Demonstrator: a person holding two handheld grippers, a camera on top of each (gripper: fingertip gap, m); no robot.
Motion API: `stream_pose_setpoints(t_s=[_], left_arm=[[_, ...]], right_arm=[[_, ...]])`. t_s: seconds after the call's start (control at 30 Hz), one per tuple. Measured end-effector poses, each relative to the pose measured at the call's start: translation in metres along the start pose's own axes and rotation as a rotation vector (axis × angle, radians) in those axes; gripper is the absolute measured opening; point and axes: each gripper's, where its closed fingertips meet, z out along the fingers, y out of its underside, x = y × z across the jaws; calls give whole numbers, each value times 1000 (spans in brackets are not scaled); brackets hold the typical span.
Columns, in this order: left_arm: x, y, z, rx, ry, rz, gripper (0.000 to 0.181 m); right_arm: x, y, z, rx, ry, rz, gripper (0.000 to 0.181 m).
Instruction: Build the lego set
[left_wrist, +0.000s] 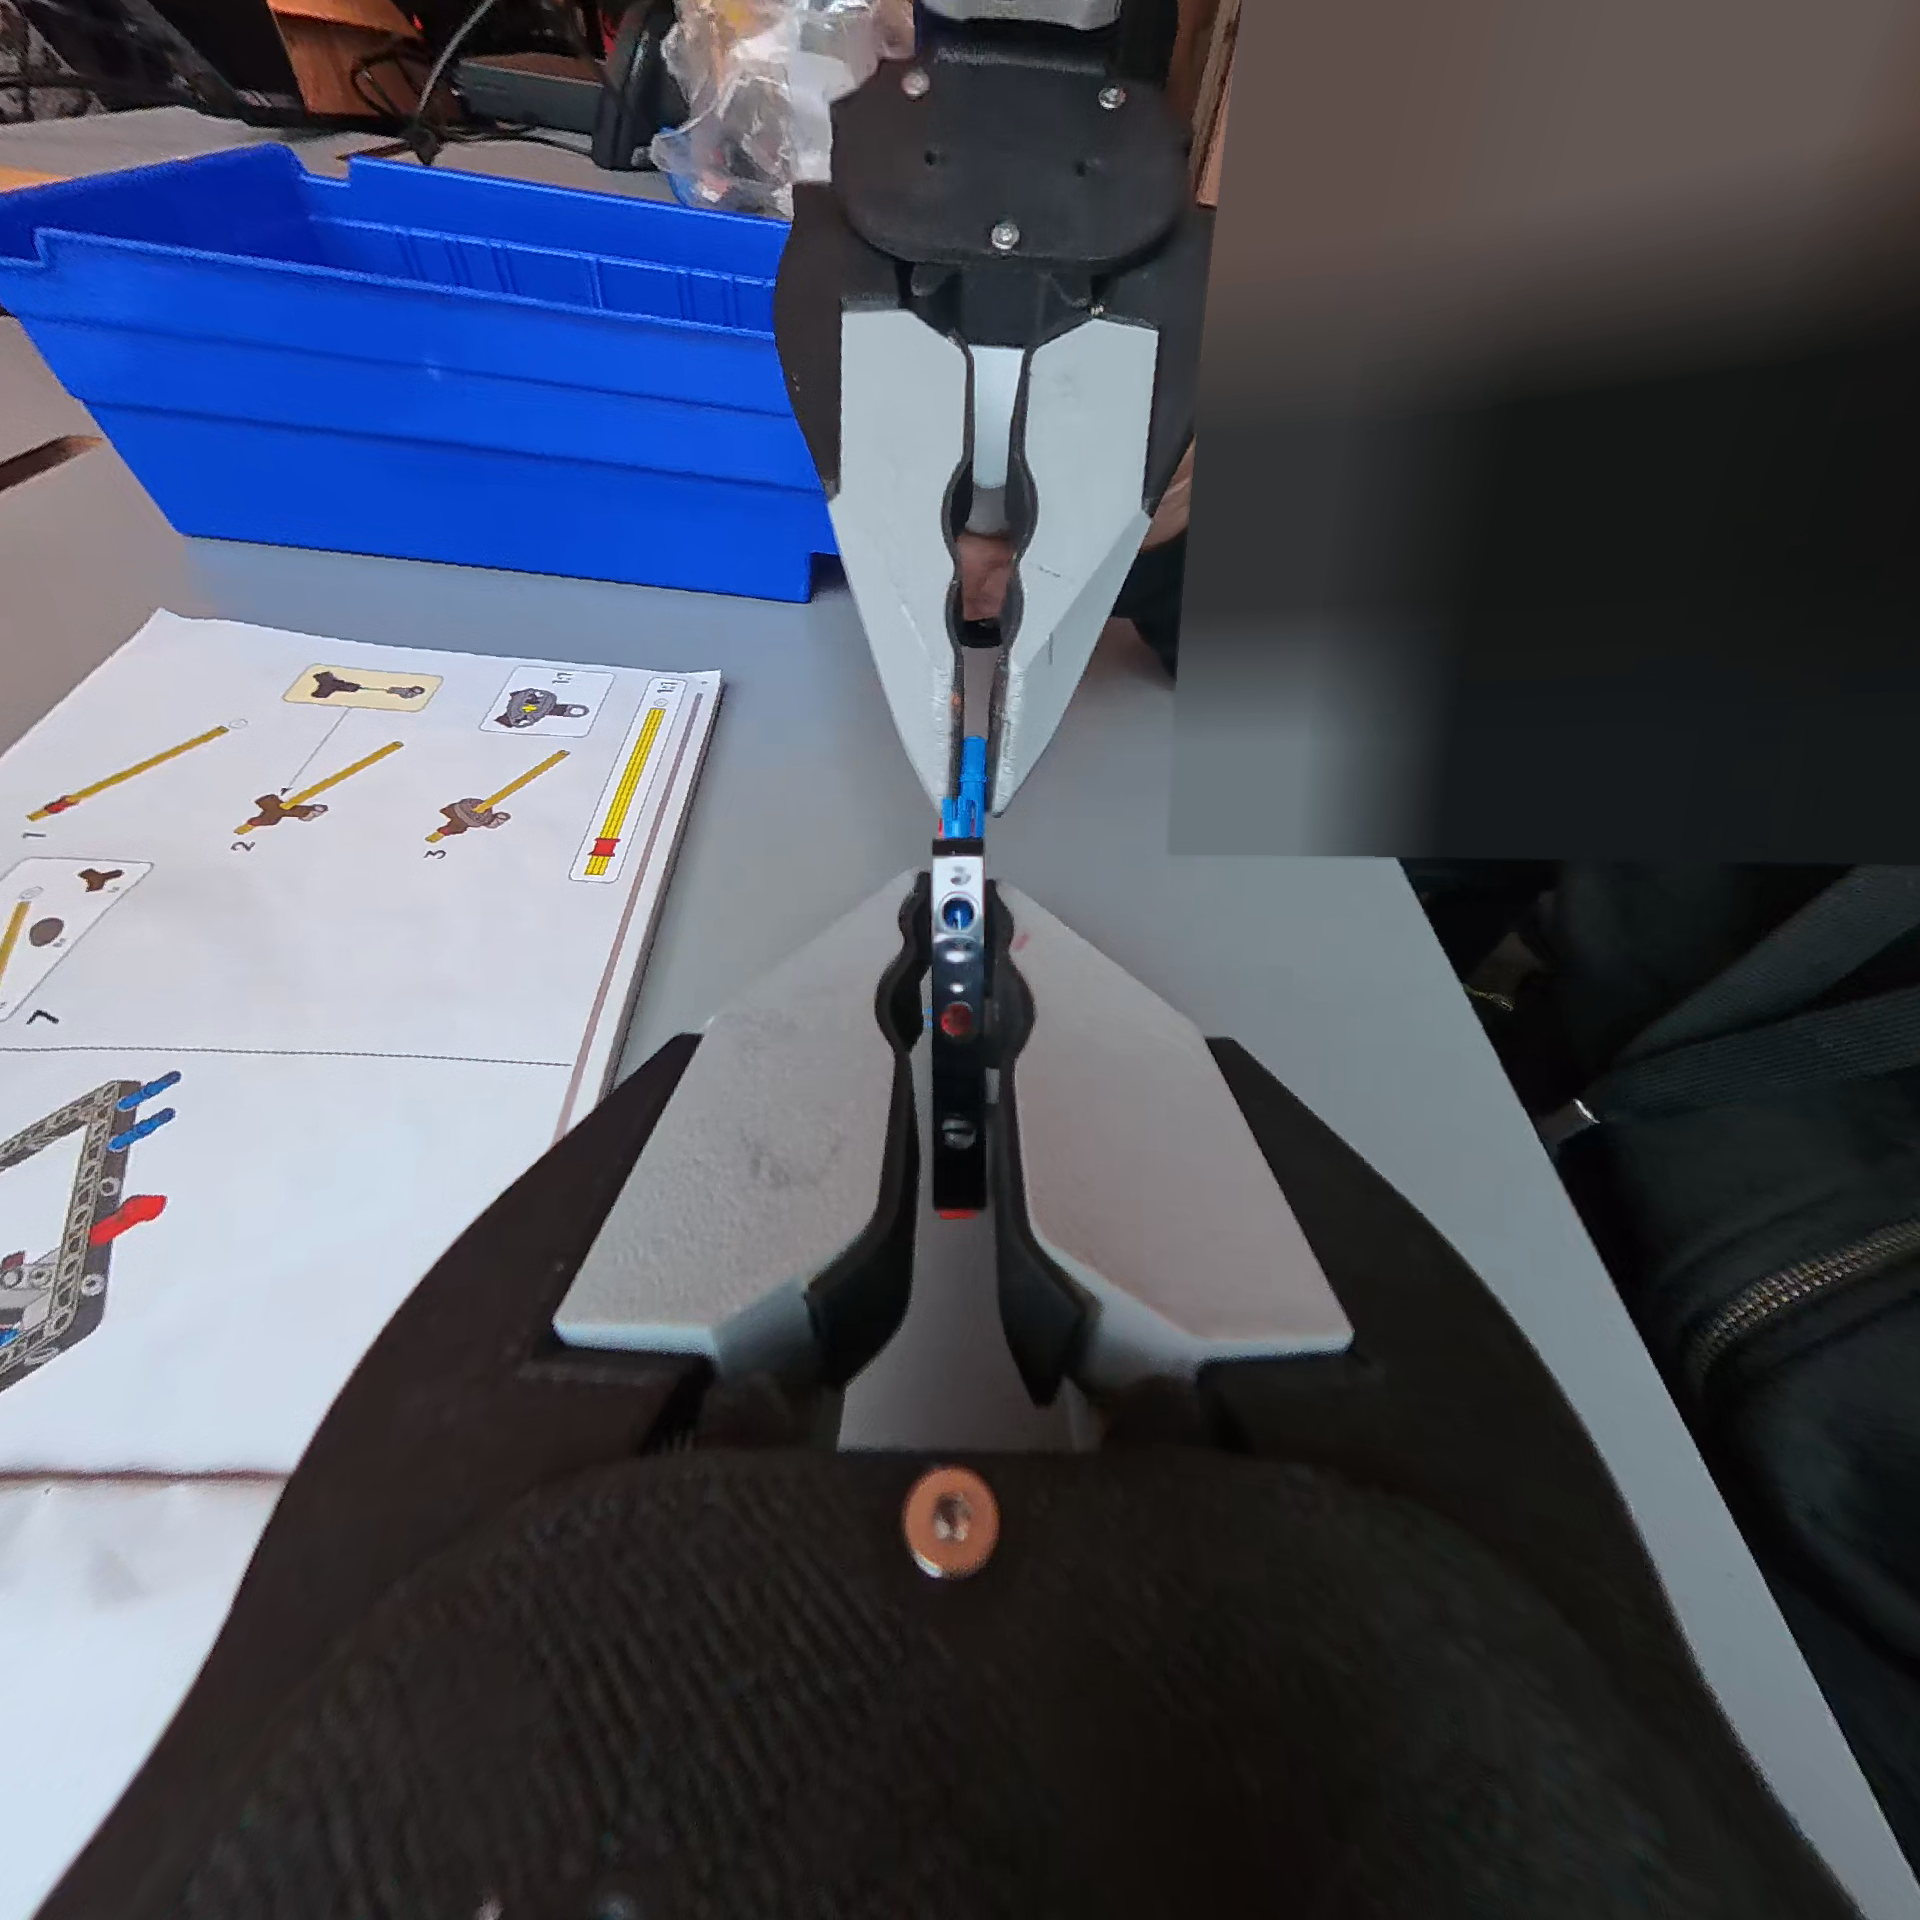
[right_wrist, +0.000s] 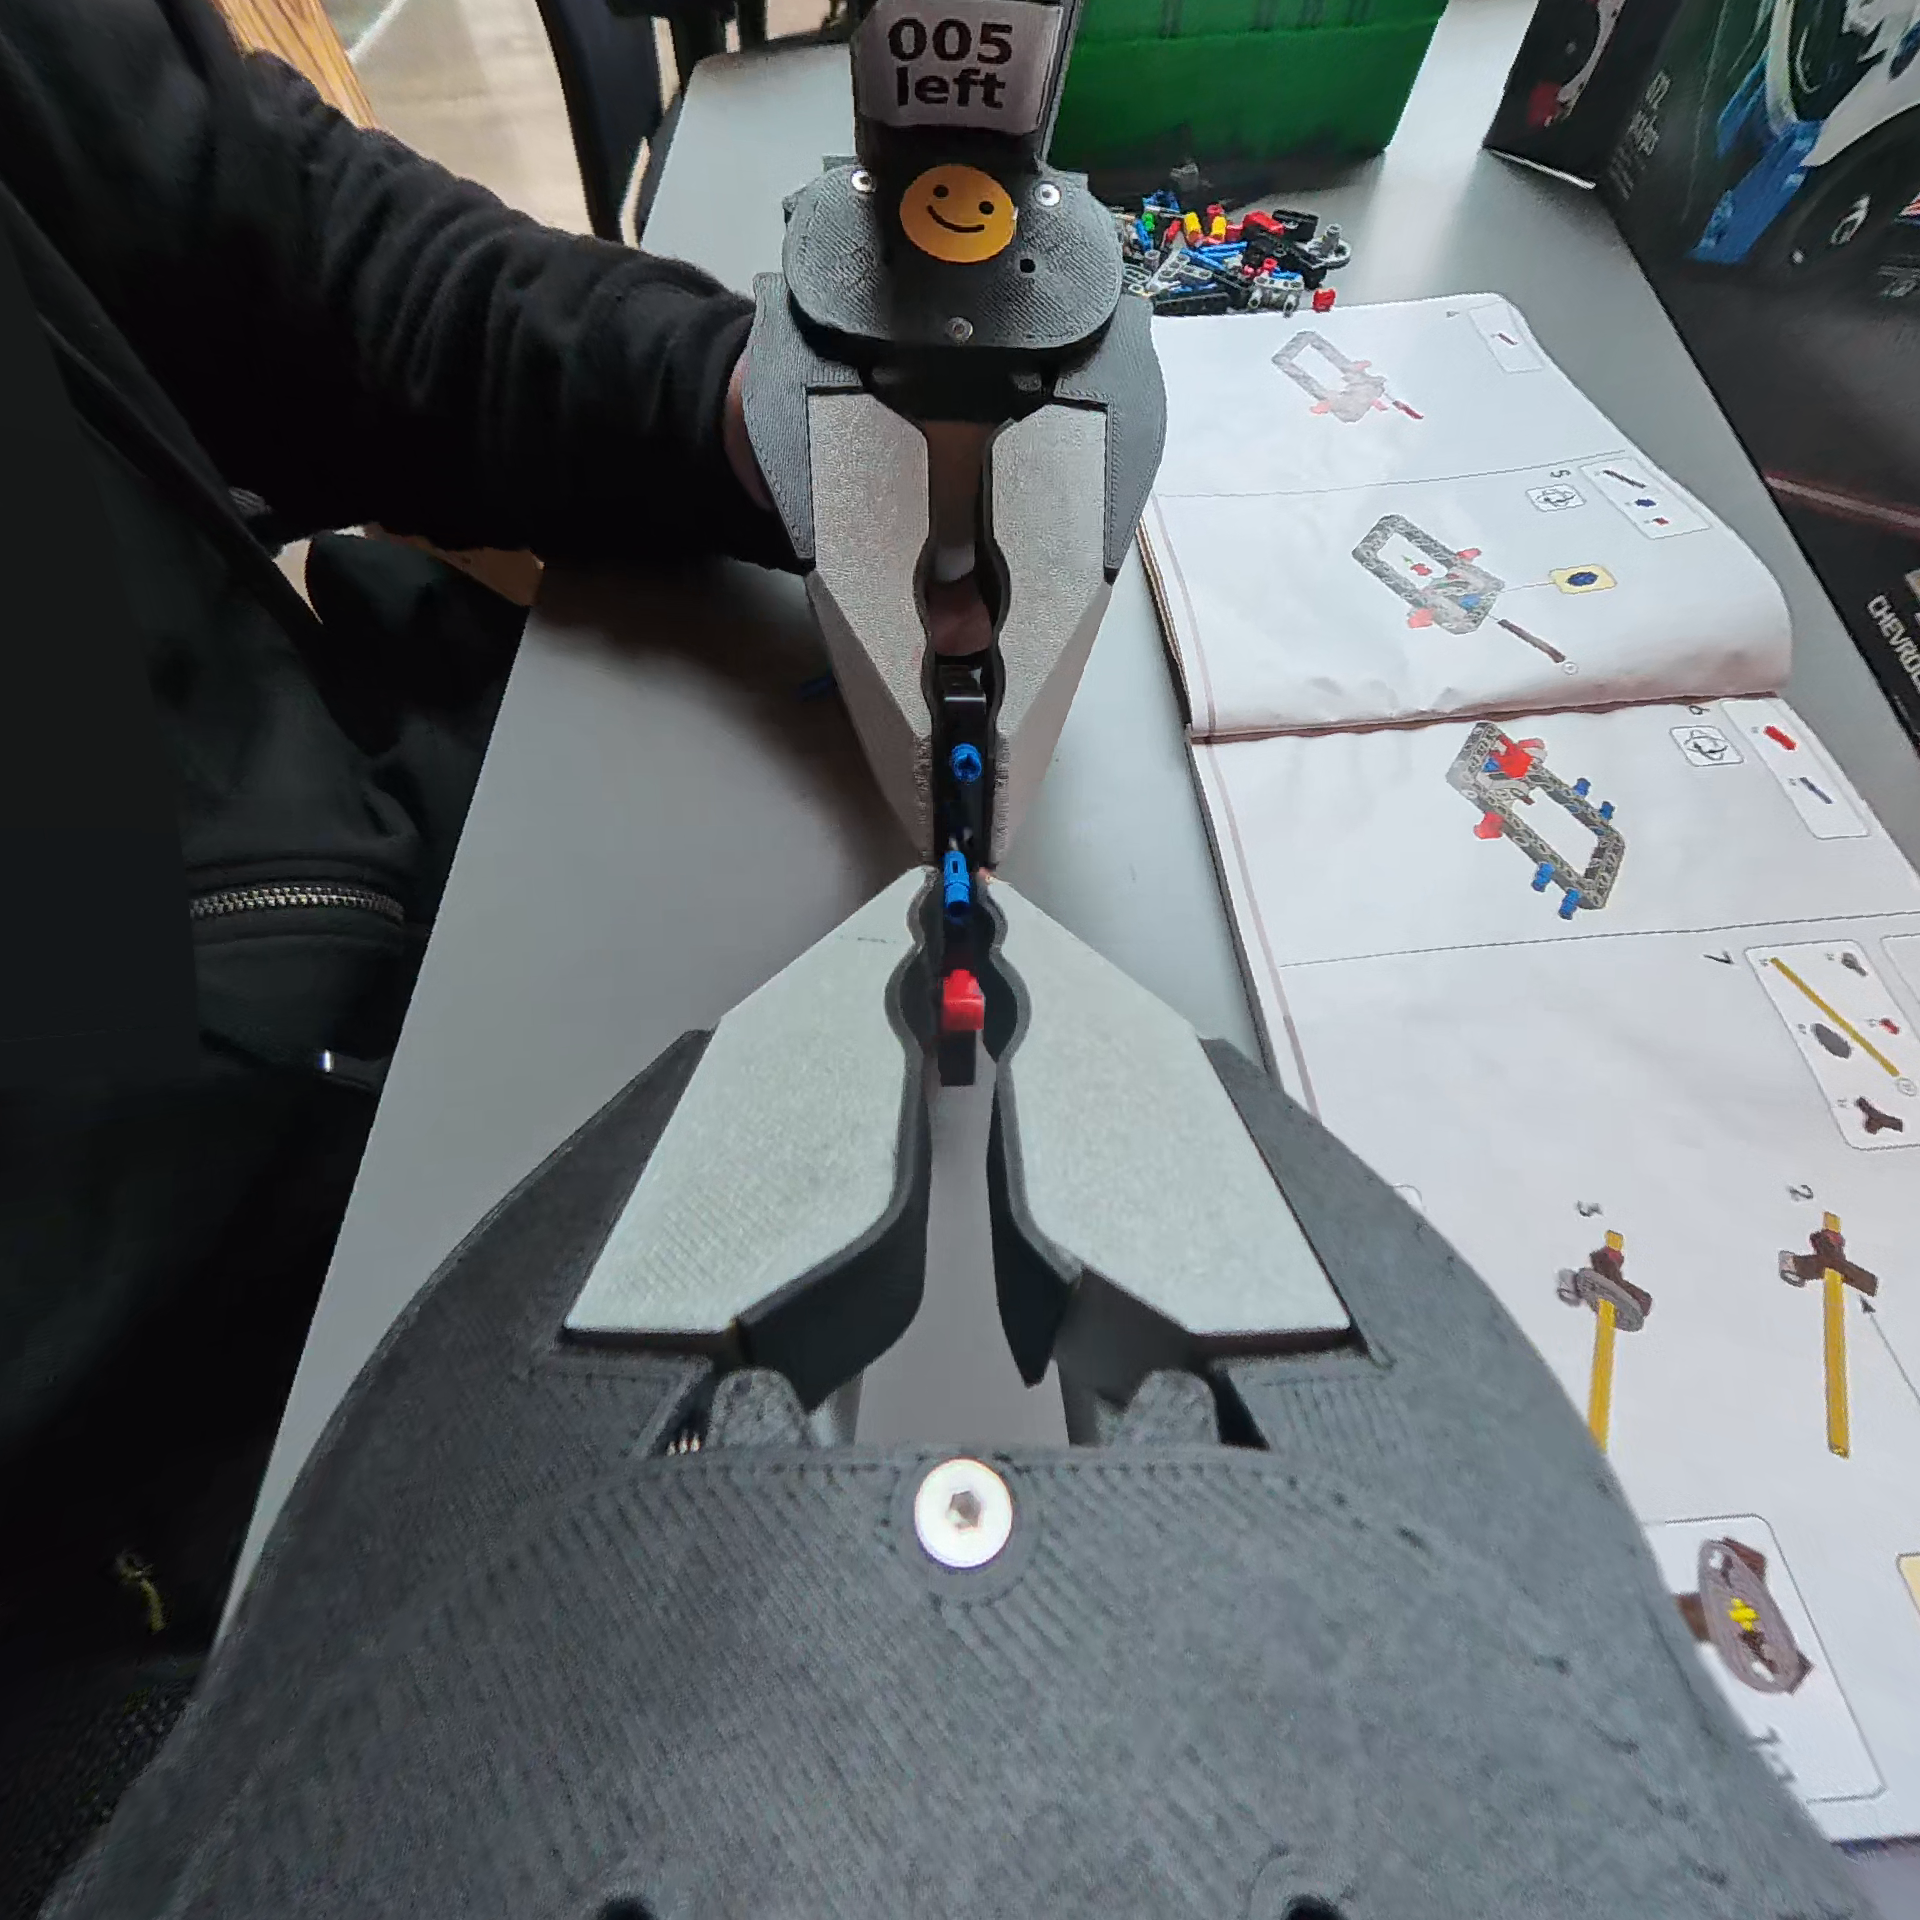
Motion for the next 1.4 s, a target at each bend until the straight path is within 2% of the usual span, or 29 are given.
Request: stream_pose_setpoints(t_s=[0.2, 0.43, 0.63, 1.07, 1.4], left_arm=[[0, 0, 0, 4, 2, 3, 5], [-2, 2, -5, -16, -8, 0, 6], [-3, 10, -22, -44, -29, -8, 5], [2, 12, -23, -51, -24, 4, 6], [-2, 12, -24, -74, -46, -5, 5]], right_arm=[[4, -3, 0, 41, -23, 89, 1], [3, -3, 4, 22, -12, 64, 2], [5, -6, 4, 31, 3, 59, 2], [1, -17, 26, -50, -12, 2, 2], [1, -15, 26, -116, 27, -71, 2]])
